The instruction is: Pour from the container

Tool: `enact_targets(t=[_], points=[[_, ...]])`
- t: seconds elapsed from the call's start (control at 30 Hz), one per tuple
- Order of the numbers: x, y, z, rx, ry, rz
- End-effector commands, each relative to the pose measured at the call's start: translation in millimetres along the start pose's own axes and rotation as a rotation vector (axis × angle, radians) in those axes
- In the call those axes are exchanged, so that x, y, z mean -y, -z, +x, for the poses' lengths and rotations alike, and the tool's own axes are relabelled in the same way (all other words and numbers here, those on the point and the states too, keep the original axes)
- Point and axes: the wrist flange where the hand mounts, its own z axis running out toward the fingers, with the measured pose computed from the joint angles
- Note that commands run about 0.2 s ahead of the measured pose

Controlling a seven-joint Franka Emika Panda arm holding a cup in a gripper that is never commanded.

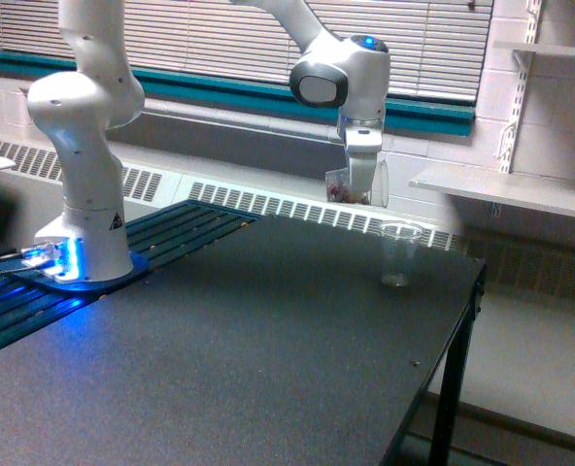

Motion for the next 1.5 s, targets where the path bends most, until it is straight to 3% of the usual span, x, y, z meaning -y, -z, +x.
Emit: enact_targets(t=[0.03,1.23,1.5], points=[[-5.7,3.4,11.2,0.009,-0.007,-0.013],[4.5,1.4,30.2,0.08,-0.017,-0.075],[7.1,3.7,28.7,0.118,-0.004,-0.094]])
